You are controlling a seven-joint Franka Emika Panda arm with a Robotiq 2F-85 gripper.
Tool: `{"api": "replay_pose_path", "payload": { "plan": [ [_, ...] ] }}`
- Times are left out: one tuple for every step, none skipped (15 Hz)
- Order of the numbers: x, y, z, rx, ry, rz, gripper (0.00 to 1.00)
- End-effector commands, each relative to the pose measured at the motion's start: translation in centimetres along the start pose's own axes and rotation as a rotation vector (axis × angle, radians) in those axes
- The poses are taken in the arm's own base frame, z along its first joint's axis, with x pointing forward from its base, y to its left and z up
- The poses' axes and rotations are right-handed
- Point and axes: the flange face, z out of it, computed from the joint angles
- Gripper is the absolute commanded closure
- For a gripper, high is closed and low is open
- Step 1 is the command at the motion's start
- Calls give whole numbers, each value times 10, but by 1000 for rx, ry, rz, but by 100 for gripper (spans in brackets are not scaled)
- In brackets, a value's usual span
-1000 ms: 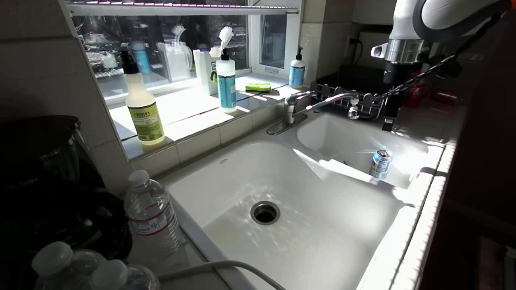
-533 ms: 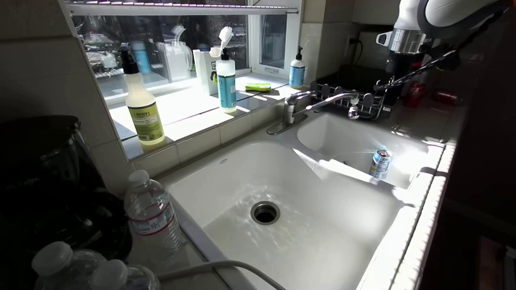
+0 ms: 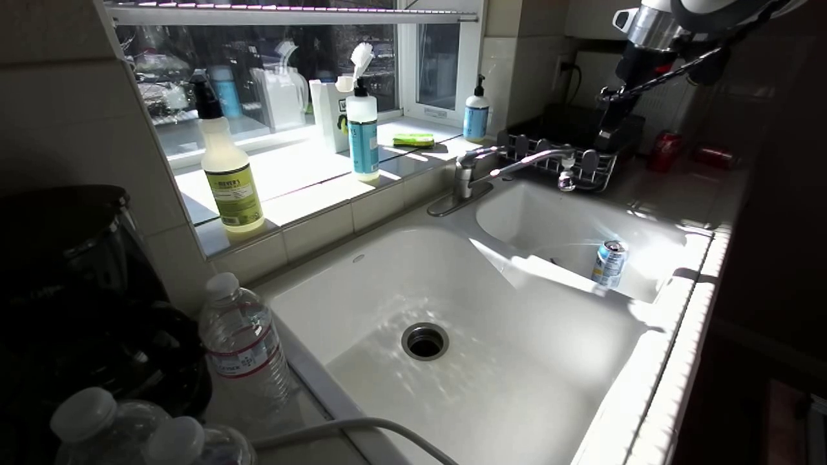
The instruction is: Push the faucet to the left side of the sink.
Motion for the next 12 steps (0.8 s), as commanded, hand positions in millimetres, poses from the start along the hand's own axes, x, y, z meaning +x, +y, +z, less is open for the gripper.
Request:
{"api": "replay_pose_path", "payload": {
  "plan": [
    [19, 8, 12, 21, 56, 8, 0],
    [22, 7, 16, 33, 69, 15, 0],
    [24, 5, 19, 45, 87, 18, 0],
    [27, 3, 23, 60, 98, 22, 0],
    [29, 1, 27, 72, 110, 26, 0],
    [31, 0, 31, 82, 114, 29, 0],
    [32, -1, 35, 85, 123, 32, 0],
    [34, -2, 38, 84, 131, 33, 0],
    [35, -3, 41, 85, 137, 29, 0],
    [36, -5, 44, 87, 149, 29, 0],
    [38, -7, 46, 93, 164, 30, 0],
    [41, -8, 48, 93, 194, 36, 0]
  ]
}}
